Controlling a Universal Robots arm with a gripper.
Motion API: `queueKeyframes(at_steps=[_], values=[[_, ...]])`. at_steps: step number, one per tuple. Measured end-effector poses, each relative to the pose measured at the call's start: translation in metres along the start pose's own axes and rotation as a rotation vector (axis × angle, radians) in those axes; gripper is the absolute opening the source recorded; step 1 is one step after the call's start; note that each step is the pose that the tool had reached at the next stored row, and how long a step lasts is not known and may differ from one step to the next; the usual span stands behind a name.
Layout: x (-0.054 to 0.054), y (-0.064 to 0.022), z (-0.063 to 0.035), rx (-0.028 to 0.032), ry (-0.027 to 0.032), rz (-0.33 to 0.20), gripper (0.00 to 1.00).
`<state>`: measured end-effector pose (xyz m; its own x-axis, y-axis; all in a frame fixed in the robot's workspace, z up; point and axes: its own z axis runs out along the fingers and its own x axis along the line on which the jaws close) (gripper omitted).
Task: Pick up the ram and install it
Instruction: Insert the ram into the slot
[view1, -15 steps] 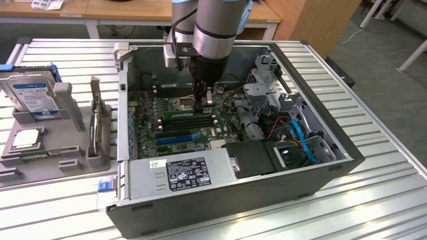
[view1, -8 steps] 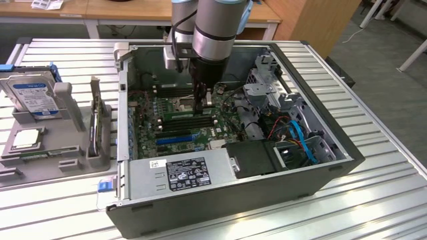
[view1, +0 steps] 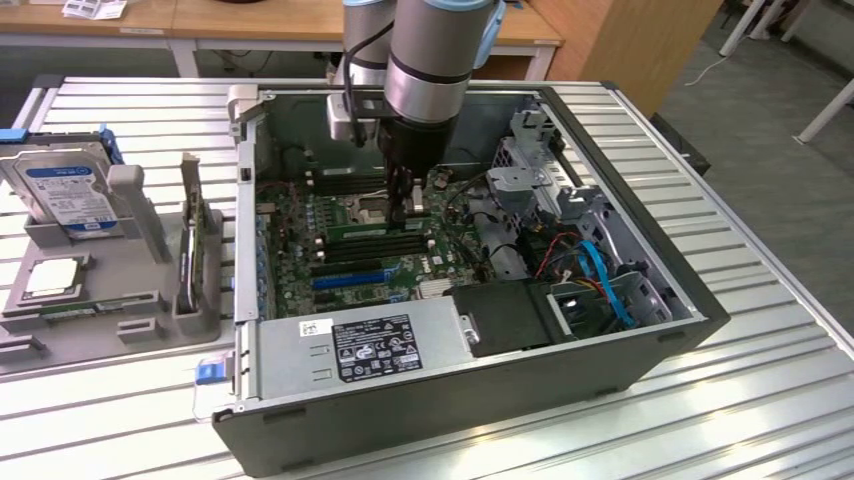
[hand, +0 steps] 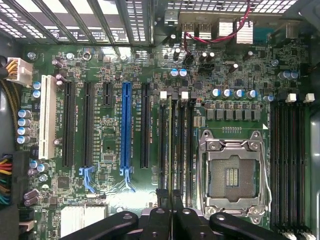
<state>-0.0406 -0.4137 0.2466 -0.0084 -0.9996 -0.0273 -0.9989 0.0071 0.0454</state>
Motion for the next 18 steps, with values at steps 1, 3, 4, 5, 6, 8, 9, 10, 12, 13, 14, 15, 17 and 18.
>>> queueKeyframes(at_steps=[1,3,4,5,6,8,9,10,12,13,14,15,17,18], values=[[0.0002,0.0000,0.0001,0.0001,-0.0003,0.000,0.11],[0.0010,0.0000,0.0000,0.0000,-0.0001,0.000,0.11],[0.0015,0.0000,0.0000,0.0000,0.0000,0.000,0.11],[0.0020,0.0000,0.0000,0.0000,-0.0001,0.000,0.11],[0.0025,0.0000,-0.0001,0.0001,0.0000,0.000,0.11],[0.0035,0.0000,-0.0001,-0.0001,-0.0001,0.000,0.11],[0.0039,0.0000,-0.0001,-0.0001,-0.0001,0.000,0.11],[0.0043,0.0000,-0.0001,-0.0001,0.0000,0.000,0.11],[0.0043,0.0000,-0.0001,0.0000,-0.0001,0.000,0.11],[0.0043,-0.0001,-0.0001,0.0000,0.0000,0.000,0.11],[0.0043,-0.0001,-0.0001,0.0000,0.0000,0.000,0.11],[0.0044,0.0000,-0.0001,0.0000,0.0000,0.000,0.11],[0.0045,0.0000,0.0003,0.0000,-0.0001,0.000,0.11],[0.0044,-0.0001,0.0009,0.0000,-0.0002,0.000,0.11]])
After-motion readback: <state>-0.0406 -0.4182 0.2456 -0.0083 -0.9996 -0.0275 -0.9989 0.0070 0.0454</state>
